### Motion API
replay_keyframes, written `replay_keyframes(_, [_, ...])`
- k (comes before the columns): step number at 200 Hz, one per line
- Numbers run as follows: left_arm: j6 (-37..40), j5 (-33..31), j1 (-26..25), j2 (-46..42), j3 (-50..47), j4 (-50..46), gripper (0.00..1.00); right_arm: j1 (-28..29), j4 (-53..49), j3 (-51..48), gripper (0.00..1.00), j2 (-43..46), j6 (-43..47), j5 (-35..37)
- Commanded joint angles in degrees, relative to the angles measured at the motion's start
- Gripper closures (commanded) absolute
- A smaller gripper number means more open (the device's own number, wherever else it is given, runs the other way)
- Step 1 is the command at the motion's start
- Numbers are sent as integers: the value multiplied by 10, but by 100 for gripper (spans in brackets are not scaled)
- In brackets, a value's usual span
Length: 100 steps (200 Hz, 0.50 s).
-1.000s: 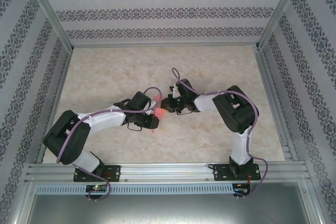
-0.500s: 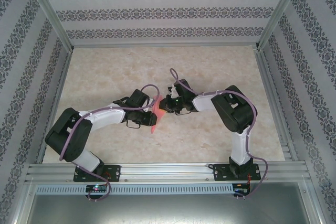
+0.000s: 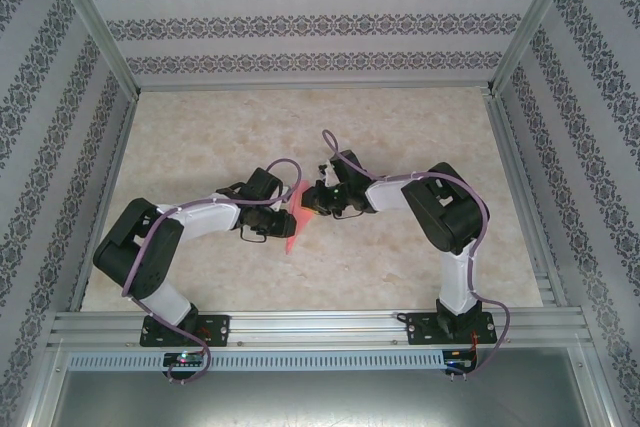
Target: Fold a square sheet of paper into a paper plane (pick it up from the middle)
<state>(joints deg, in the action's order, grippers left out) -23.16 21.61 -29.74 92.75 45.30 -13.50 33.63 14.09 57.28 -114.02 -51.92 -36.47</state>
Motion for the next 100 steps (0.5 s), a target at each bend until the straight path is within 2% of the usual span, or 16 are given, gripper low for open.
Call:
replay_keyframes(1, [-3, -5, 7, 22, 10, 36, 72, 0, -23, -1, 76, 34, 21, 16])
replay_keyframes(54, [1, -6, 13, 35, 16, 39, 75, -14, -89, -24, 69, 83, 62, 41])
replay_keyframes(100, [-9, 10, 21, 35, 13, 56, 76, -13, -117, -20, 66, 70, 79, 38])
